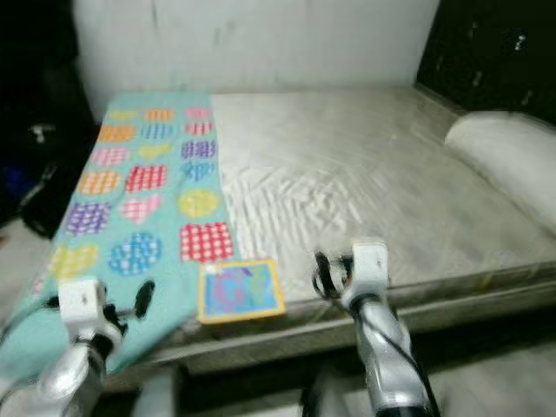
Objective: Clean up the room
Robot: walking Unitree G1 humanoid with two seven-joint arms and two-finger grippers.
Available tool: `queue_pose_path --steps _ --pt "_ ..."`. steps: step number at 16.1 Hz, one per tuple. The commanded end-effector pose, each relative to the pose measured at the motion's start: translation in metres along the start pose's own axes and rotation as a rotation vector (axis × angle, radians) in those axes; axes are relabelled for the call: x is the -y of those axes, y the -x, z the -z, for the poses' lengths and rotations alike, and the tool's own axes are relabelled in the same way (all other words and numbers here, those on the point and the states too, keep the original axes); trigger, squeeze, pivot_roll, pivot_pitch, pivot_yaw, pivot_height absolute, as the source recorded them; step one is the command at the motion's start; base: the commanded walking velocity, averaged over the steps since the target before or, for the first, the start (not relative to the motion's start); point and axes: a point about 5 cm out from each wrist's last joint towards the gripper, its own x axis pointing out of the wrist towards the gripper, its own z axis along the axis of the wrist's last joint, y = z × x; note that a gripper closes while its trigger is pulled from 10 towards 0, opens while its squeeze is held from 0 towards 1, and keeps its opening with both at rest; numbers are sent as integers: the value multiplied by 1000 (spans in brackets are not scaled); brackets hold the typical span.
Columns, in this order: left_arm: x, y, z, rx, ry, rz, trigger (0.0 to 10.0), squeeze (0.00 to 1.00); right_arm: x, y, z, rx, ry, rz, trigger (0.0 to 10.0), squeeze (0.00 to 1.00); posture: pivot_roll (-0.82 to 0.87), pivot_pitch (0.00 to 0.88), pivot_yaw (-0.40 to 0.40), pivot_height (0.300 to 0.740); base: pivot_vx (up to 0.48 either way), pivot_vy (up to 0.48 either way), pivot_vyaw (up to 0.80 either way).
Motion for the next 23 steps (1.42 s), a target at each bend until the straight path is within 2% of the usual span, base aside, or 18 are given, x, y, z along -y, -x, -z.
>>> queue_pose_path --steps 1,13,19,23 --pt "-5 5 12 -51 1 -29 10000 0 -6 -7 -11 36 2 -25 10000 0 -69 9 -29 603 0 0 0" --pt "-3 1 9 -32 4 -29 10000 0 -12 -12 -16 58 8 -75 10000 0 -67 0 -31 603 0 0 0" --pt "-4 0 6 -11 6 -27 10000 0 -20 -13 -17 66 29 -132 10000 0 -65 0 -34 603 0 0 0" --pt "1 1 5 -2 21 13 10000 0 -29 -8 -15 70 48 -195 10000 0 -69 0 -31 603 142 0 0"
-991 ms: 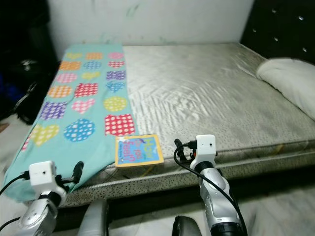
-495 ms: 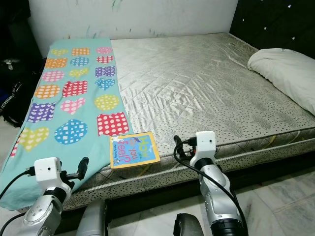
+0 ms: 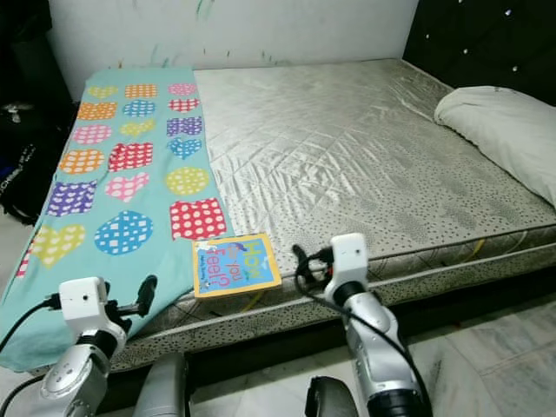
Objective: Clean up the room
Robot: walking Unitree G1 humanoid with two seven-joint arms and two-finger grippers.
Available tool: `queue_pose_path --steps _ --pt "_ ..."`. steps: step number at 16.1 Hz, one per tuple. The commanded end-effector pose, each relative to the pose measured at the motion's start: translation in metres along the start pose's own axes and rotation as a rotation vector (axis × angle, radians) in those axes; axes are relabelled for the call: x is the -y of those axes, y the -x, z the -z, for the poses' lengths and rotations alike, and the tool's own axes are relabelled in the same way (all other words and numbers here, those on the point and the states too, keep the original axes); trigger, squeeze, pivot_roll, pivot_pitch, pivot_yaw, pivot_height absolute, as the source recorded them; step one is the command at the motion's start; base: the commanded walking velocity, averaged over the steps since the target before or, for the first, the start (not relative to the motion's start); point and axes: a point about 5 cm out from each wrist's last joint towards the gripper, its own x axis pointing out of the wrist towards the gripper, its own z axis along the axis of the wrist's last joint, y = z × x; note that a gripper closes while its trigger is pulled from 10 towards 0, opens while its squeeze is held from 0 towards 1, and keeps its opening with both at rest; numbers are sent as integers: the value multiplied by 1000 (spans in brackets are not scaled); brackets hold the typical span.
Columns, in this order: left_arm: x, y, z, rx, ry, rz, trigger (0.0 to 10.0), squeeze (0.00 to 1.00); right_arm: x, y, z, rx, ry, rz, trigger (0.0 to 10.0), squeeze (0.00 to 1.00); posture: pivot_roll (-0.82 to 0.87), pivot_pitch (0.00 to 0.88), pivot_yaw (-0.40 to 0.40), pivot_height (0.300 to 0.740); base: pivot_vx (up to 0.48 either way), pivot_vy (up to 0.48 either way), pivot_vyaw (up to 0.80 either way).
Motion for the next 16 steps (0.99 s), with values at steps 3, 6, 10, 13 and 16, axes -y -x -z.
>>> queue_pose_path --steps 3,6,10,13,16 --pt "1 0 -3 16 -3 15 10000 0 0 0 -7 29 21 -10 10000 0 -69 0 -32 603 318 0 0" --pt "1 1 -3 14 -3 20 10000 0 0 1 -7 30 23 -20 10000 0 -69 0 -31 603 353 0 0" --pt "2 0 -3 13 -1 25 10000 0 0 1 -6 29 22 -19 10000 0 -69 0 -31 603 372 0 0" --pt "4 -1 -2 1 3 15 10000 0 1 2 -5 26 24 -18 10000 0 -72 0 -29 603 222 0 0" --pt "0 -1 7 -57 27 -45 10000 0 2 4 -3 19 28 -17 10000 0 -73 6 -32 603 0 0 0"
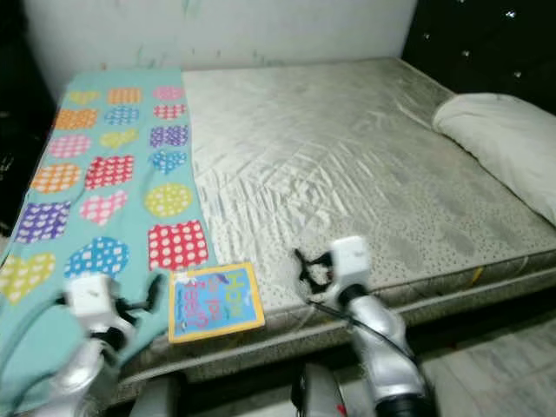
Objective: Clean up the room
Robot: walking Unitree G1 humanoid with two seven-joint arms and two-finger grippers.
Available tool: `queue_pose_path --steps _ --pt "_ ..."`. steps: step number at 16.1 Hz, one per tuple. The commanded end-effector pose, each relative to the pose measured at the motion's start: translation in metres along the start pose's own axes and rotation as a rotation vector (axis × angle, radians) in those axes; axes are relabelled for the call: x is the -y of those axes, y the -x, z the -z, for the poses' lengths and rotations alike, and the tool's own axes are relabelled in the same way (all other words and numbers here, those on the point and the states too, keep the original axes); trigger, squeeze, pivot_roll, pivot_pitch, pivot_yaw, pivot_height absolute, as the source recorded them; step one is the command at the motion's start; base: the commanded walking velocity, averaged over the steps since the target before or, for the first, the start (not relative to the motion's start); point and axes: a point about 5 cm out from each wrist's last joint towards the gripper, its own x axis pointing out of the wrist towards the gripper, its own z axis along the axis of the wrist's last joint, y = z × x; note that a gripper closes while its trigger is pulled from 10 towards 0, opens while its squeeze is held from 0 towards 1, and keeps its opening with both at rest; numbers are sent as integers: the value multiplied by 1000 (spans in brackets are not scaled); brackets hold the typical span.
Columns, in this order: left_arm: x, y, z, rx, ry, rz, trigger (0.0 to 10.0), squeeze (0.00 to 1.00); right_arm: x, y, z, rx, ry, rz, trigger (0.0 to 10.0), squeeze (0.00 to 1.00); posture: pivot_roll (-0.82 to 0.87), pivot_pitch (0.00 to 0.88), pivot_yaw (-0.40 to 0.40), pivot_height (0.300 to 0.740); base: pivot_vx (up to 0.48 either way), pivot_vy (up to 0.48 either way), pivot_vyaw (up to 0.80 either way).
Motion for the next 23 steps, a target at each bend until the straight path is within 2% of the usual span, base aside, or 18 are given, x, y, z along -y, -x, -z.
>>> queue_pose_path --steps 1,3,5,6,10,12,15,19,23 --pt "-7 0 0 -18 11 -32 10000 0 -6 -1 -2 8 -4 -14 10000 0 -74 10 -35 603 0 0 0" --pt "0 -4 8 -67 85 -24 10000 0 -4 2 -1 -7 8 -6 10000 0 -89 33 -50 603 0 0 0" --pt "0 -5 18 -113 136 -52 10000 0 3 7 -2 -19 30 3 10000 0 -112 58 -57 603 0 0 0" --pt "-3 -6 23 -133 184 -71 10000 0 11 11 -2 -30 47 23 10000 0 -126 68 -59 603 0 0 0" --pt "-16 -9 29 -167 259 -152 10000 0 34 23 -6 -45 74 88 10000 0 -154 88 -64 603 0 0 0" --pt "-23 -8 27 -165 243 -183 10000 0 42 29 -5 -66 91 104 10000 0 -156 105 -72 603 0 0 0" --pt "-32 -4 29 -167 237 -217 10000 0 45 33 -3 -80 126 110 10000 0 -158 121 -80 603 0 0 0" --pt "-27 -8 26 -158 247 -194 10000 0 37 34 -4 -72 78 86 10000 0 -164 120 -78 586 0 0 258" --pt "-24 -9 27 -158 249 -188 10000 0 38 34 -5 -65 59 95 10000 0 -166 115 -68 586 0 0 0"
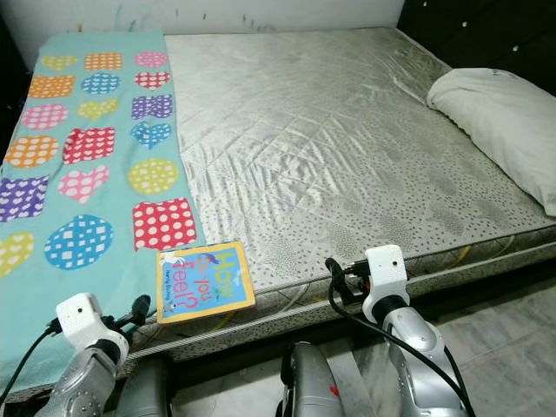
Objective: Clean up the room
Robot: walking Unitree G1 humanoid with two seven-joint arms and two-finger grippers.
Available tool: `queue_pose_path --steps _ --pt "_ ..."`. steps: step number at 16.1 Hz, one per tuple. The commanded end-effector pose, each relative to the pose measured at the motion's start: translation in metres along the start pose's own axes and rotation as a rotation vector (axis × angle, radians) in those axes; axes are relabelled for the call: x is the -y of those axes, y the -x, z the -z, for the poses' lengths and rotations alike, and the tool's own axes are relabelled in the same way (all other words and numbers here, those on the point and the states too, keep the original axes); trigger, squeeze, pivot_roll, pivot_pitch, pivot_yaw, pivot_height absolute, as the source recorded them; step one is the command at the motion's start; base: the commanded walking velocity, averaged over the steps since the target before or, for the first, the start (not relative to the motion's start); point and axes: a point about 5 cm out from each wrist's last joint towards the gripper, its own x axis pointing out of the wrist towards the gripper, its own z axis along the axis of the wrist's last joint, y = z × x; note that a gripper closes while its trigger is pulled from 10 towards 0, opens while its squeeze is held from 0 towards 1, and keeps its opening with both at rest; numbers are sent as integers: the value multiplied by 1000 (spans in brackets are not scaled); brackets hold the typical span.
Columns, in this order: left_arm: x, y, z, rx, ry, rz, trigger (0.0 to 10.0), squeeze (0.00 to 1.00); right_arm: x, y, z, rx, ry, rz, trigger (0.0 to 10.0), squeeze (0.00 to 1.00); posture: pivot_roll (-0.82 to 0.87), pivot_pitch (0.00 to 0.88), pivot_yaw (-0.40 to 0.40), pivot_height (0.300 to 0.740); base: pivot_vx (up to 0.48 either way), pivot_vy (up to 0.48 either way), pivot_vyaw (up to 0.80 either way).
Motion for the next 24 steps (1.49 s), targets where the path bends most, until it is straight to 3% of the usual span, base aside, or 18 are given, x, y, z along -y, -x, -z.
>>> queue_pose_path --steps 1,8,14,16,19,24 --pt "1 -1 2 -11 0 -2 10000 0 3 1 -4 16 -14 11 10000 0 -165 114 -67 586 0 0 0" --pt "1 -6 -8 8 -11 8 10000 0 -9 -8 -5 43 -59 0 10000 0 -143 90 -45 509 0 0 0" --pt "1 -7 -35 168 -36 -37 10000 0 -3 -10 -4 42 -50 17 10000 0 -142 75 -42 509 0 0 0" --pt "4 -4 -50 238 -91 -30 10000 0 -3 -12 -4 41 -49 19 10000 0 -136 72 -40 509 0 0 0" --pt "0 -9 -51 218 -50 -20 10000 0 -5 -12 -2 43 -50 16 10000 0 -135 72 -37 509 0 0 0" --pt "8 -11 -57 246 -69 53 10000 0 -4 -10 1 42 -47 21 10000 0 -138 74 -32 509 0 0 0"
